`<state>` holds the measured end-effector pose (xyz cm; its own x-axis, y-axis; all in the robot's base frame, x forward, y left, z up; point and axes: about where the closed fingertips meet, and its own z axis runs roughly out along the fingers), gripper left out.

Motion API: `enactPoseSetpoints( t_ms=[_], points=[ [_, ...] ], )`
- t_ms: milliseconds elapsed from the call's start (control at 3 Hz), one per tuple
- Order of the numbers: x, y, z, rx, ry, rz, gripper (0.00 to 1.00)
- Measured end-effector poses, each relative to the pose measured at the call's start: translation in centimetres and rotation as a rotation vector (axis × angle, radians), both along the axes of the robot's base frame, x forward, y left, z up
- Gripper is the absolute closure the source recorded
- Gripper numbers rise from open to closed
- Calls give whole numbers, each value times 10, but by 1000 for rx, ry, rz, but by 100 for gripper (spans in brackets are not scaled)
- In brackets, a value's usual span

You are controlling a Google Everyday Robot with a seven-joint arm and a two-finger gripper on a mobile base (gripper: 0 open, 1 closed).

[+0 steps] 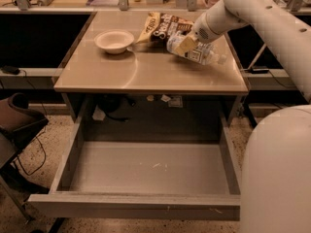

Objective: Pick blue plastic bottle from top drawer and place on counter

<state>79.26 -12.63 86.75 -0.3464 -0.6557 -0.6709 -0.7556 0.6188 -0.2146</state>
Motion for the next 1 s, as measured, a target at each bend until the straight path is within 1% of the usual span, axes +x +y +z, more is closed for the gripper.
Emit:
enactPoseSetpoints(
  t_ms=[667, 1000],
  points=[
    [0, 0, 0, 0, 0, 0, 14],
    [0, 0, 0, 0, 0, 0, 0]
  ],
)
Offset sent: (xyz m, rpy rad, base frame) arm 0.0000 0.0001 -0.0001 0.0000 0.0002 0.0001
